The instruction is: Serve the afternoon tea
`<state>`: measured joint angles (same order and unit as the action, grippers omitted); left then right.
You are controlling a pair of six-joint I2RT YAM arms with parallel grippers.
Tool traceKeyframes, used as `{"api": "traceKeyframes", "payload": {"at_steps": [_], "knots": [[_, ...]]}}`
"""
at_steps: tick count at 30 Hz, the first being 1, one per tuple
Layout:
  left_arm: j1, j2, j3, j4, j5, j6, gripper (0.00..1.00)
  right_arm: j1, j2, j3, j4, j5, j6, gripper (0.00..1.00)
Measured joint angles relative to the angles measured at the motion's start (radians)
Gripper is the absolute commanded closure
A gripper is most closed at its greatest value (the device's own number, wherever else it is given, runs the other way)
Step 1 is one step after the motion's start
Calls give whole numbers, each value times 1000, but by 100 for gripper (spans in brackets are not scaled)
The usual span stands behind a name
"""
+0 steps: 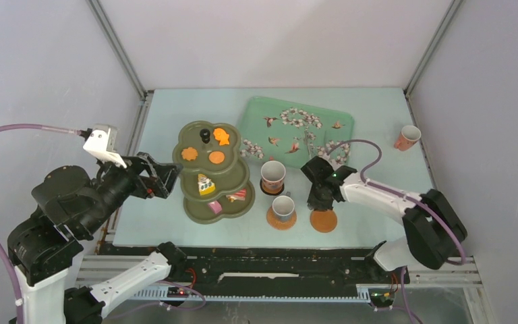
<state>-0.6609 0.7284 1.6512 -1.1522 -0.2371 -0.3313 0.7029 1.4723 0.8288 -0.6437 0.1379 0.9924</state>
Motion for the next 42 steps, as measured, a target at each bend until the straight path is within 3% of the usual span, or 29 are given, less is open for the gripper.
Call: {"api": "traceKeyframes", "payload": {"at_steps": [8,12,15,17,18,22,30,35,42], "knots": [[0,0,-8,9,-3,0,2,-48,-198,2,-95,20,-67,53],[0,0,-10,14,-2,5,2,-151,-241,2,-113,14,-137,42],[0,0,-10,13,-3,18,2,-309,-310,20,-128,6,-212,32],[0,0,-10,13,-3,20,2,-419,-330,75,-148,27,-251,4],[0,0,-10,14,-3,22,2,-477,-330,115,-150,37,-270,1],[0,1,-10,13,-5,27,2,-677,-293,270,-132,75,-329,0],[0,6,-10,12,-51,28,2,-963,-53,521,-108,117,-355,14],[0,17,-7,12,-83,33,2,-1052,118,659,-112,129,-351,31],[0,49,13,9,-114,71,2,-1084,353,833,-145,127,-335,33]]}}
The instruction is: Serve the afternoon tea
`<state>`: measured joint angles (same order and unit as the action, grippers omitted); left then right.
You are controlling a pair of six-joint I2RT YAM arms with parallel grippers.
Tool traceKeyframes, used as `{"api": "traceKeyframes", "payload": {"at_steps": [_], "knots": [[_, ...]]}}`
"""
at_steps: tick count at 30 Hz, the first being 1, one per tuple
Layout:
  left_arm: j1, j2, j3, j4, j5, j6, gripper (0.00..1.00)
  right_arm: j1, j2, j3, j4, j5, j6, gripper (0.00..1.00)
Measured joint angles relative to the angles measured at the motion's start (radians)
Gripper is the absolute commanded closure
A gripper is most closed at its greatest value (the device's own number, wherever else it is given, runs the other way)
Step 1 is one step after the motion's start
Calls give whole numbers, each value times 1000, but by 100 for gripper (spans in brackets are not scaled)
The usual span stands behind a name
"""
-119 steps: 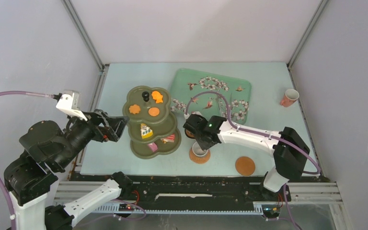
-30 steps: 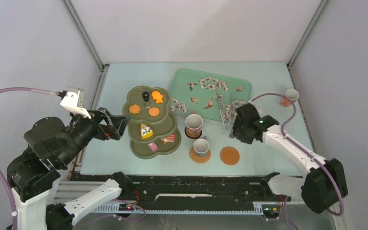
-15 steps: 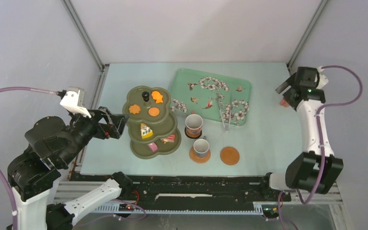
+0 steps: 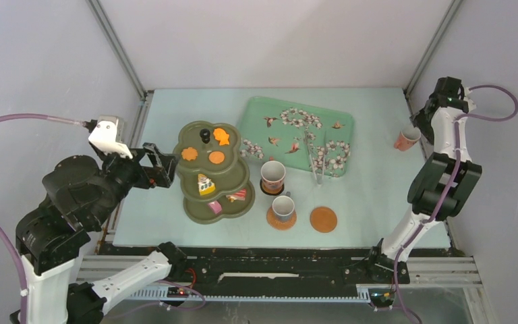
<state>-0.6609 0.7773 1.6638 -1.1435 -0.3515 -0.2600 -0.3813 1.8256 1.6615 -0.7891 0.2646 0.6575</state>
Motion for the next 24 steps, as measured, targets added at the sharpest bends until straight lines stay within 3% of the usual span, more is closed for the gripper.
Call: {"api": "traceKeyframes", "payload": {"at_steps": [5,9,14,17,23,24], "knots": [[0,2,3,9,-11,32,2,-4,77,31,-14,0,28,35],[0,-1,6,20,-15,60,2,-10,126,42,-13,-6,57,44],[0,-1,16,27,-21,81,2,-16,200,56,-2,-27,94,47],[0,-1,16,28,-21,88,2,-15,242,69,-1,-38,115,61],[0,0,20,28,-24,95,2,-15,269,70,-11,-64,141,100],[0,0,22,28,-24,96,2,-15,269,72,-18,-67,139,100]]}}
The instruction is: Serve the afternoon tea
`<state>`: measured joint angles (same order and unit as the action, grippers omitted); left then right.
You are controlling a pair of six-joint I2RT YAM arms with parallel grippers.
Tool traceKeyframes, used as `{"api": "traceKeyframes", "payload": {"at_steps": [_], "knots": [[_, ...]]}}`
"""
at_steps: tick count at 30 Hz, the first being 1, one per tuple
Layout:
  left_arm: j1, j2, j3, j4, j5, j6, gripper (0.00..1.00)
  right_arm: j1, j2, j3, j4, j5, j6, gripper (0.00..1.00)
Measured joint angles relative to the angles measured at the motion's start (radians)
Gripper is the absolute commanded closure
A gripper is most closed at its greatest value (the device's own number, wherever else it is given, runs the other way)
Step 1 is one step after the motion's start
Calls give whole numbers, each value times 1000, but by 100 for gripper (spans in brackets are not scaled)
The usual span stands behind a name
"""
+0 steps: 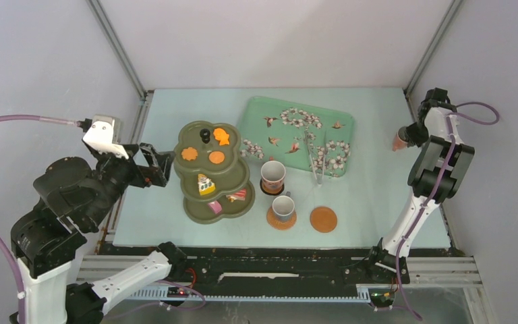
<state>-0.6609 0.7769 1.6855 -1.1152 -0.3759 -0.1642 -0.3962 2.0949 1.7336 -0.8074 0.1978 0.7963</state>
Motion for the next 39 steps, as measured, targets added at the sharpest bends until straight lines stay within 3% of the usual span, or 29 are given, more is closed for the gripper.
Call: {"api": "traceKeyframes", "payload": {"at_steps": [8,12,15,21,33,39], "knots": [[0,-3,4,0,6,0,2,8,-39,23,-88,-26,-83,100],[0,-21,1,9,21,-1,2,54,-221,-83,-55,-40,-222,100],[0,-47,-18,23,37,-2,2,188,-468,-244,0,-53,-362,100],[0,-74,-58,46,70,-12,2,631,-825,-481,12,-113,-528,100],[0,-104,-68,52,117,-68,2,1015,-892,-748,-193,-53,-252,100],[0,-106,-68,52,132,-92,2,1080,-902,-809,-209,3,-136,100]]}}
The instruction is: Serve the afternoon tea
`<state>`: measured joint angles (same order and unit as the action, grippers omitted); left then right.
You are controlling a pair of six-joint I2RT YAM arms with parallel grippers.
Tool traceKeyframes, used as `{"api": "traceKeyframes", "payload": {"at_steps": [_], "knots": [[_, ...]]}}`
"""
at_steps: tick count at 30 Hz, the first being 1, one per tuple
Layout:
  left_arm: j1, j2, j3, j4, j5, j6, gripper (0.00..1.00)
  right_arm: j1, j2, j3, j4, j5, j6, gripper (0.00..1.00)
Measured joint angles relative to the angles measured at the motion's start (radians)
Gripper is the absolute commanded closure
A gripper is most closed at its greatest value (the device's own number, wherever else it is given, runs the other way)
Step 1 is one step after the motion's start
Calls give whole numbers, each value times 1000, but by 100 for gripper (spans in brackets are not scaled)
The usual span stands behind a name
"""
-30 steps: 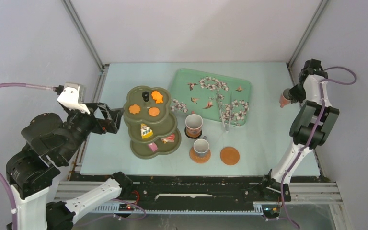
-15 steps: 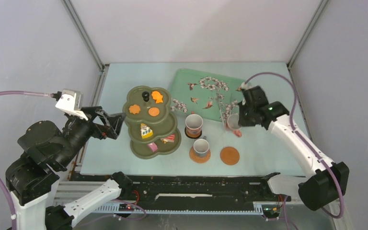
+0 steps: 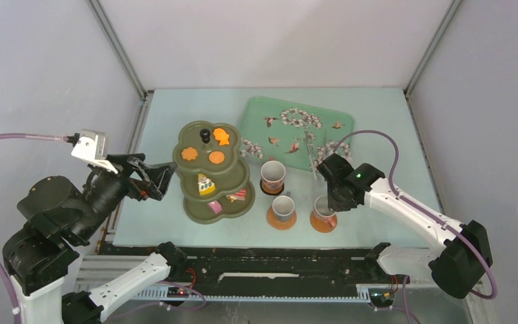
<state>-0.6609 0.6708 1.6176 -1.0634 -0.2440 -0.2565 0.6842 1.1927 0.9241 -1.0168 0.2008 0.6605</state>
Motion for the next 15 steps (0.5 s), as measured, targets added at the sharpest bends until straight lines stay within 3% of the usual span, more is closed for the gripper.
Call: {"api": "traceKeyframes", "payload": {"at_steps": [15], "knots": [[0,-6,0,-1,12,-36,2,-7,9,-87,13,60,73,100]]}}
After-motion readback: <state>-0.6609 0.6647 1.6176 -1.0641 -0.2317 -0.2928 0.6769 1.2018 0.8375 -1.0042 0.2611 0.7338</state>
